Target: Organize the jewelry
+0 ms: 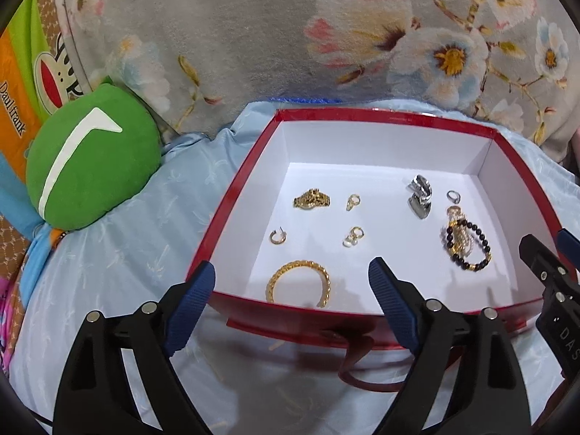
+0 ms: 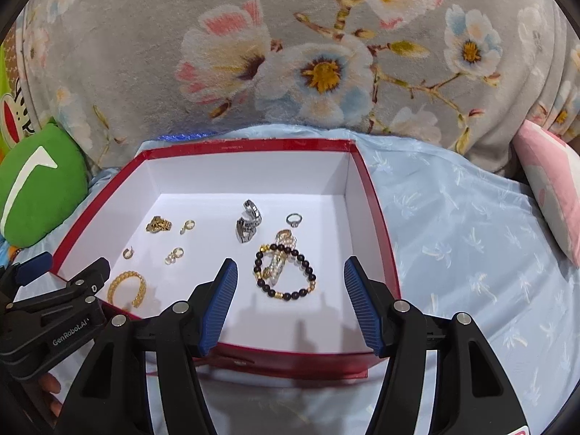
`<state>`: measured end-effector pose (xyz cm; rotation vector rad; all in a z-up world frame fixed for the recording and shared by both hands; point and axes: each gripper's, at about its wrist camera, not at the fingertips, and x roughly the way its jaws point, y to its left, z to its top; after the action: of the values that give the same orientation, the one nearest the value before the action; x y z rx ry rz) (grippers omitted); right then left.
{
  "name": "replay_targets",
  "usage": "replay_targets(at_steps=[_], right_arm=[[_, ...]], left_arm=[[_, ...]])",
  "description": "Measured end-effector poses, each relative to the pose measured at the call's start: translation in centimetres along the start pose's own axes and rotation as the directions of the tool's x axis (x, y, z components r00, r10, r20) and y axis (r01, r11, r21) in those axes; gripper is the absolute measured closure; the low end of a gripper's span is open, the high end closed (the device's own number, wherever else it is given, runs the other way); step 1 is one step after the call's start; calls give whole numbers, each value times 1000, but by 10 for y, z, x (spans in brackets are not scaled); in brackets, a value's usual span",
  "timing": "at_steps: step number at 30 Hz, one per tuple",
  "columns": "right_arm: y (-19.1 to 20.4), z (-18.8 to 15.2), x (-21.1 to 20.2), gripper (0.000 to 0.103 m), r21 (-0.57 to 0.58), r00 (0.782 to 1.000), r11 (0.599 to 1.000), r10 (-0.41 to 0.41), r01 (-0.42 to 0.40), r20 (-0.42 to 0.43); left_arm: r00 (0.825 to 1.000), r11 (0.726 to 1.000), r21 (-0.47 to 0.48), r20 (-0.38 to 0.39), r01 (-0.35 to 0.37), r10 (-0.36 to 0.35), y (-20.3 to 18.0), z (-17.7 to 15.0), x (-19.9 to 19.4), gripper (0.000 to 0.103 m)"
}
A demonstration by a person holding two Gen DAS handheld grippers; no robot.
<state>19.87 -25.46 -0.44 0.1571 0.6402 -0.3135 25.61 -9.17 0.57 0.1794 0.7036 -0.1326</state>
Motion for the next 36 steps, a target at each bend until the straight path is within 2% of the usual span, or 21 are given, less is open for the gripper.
replay_targets(at_steps=[2,6,14,18,36], right_arm=[[0,-3,6,43,5,1000,1000,7,-7,-18],[5,-7,6,39,-27,1000,999,-23,23,-4],[9,-5,-5,38,-51,999,999,-11,9,-31],[15,-6,-8,33,-76,999,997,-19,16,-43],[5,-9,-2,27,-11,998,1000,18,-19,-54]], left_arm=[[999,1000,10,14,-29,29,-2,0,-1,16],[1000,1000,-14,2,-11,11,2,-1,-1,13],[999,1000,-29,-36,9,-10,9,0,-6,12],[998,999,-41,-56,12,-14,14,1,-6,10],[996,995,-100,-79,19,-27,19,-2,-4,8]])
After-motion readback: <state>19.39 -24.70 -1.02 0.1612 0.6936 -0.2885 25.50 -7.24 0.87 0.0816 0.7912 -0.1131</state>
